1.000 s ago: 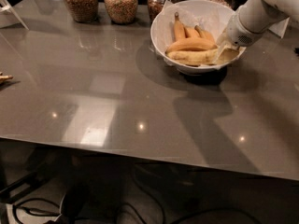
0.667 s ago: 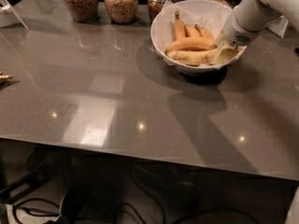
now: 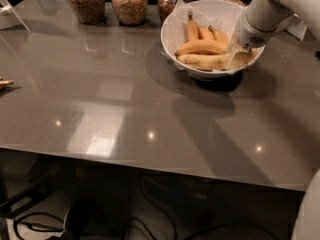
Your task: Pick banana from white bowl
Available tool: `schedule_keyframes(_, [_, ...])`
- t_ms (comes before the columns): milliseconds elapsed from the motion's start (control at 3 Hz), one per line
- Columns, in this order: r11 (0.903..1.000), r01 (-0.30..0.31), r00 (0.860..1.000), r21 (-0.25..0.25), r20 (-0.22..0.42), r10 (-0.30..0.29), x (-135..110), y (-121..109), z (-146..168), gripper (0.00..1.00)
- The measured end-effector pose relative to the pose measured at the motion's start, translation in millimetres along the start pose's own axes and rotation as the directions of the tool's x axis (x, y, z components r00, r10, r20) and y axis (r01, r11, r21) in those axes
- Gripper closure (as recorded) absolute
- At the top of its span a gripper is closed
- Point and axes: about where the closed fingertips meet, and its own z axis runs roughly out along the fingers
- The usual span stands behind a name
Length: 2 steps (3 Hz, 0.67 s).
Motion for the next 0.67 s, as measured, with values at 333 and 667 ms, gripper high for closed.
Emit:
schedule_keyframes(333, [0.9997,0.023,1.000,0.000,0.003,-0.023,-9.0,-1.4,-6.4,1.00])
schedule_keyframes(667, [0.9983,0.039,0.999,0.043,0.016,-0.040,-17.5,-12.4,-26.2,1.00])
